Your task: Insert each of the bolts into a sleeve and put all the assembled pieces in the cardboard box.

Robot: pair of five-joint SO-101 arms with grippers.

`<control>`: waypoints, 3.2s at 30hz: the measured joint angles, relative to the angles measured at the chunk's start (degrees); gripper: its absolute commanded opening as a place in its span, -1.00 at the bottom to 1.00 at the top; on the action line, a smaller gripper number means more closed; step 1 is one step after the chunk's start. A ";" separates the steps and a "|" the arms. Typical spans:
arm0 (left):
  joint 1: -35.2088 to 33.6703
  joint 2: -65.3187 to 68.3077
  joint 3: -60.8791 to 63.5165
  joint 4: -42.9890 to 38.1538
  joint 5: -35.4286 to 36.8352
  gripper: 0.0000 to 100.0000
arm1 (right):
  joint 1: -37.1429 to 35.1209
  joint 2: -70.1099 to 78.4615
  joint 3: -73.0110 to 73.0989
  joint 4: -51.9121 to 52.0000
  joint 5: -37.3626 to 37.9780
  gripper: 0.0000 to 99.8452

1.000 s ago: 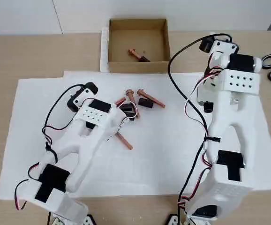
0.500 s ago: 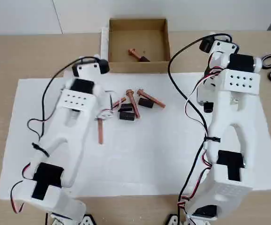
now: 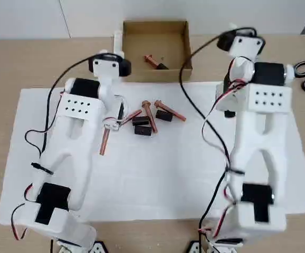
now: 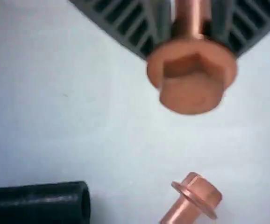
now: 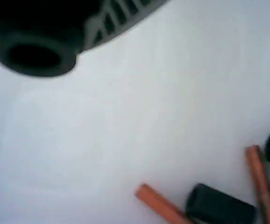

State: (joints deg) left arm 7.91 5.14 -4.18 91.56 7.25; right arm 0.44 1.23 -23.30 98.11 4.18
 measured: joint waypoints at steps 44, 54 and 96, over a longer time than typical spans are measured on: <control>0.00 0.00 -14.51 -2.11 15.30 -0.99 | -13.80 -50.99 81.23 -64.62 -7.12 -0.99; 0.00 0.00 -14.51 -2.11 15.30 -0.99 | -23.47 -50.99 89.58 -78.15 -12.92 -0.99; 6.95 -29.27 -24.26 -5.36 15.30 -0.99 | -26.55 -51.08 112.35 -116.13 -6.24 -0.99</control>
State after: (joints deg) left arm 14.86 -24.13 -28.44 86.20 22.55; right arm -26.11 -49.85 89.05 -18.02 -2.07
